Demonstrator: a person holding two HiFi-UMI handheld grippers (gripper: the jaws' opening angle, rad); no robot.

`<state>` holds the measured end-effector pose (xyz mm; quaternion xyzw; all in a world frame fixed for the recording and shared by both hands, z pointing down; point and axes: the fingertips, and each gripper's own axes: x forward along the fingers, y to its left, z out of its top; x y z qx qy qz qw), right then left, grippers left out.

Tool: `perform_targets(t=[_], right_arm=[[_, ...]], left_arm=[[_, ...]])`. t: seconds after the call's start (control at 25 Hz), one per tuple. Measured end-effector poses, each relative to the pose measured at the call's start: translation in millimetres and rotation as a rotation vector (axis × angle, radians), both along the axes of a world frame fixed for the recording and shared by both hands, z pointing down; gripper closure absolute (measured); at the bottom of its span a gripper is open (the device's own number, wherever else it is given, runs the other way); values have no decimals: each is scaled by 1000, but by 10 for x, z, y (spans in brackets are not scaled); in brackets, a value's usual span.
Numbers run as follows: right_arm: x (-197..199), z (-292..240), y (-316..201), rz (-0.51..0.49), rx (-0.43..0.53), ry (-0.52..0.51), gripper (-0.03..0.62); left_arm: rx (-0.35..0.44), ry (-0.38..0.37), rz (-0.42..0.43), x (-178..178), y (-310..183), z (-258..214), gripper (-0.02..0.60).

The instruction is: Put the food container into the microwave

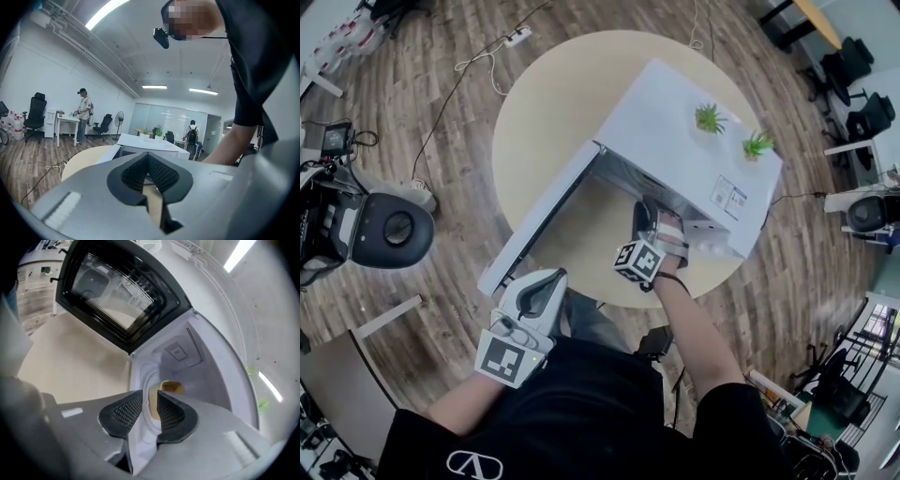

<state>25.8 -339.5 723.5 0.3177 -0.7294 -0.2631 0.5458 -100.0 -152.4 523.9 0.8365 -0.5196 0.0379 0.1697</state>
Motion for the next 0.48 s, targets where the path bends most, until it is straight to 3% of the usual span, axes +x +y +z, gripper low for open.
perform_targets(t=[0.48], right_arm=[[573, -480, 1266, 72, -218, -137, 551]], left_arm=[[105, -7, 77, 286, -226, -412, 581]])
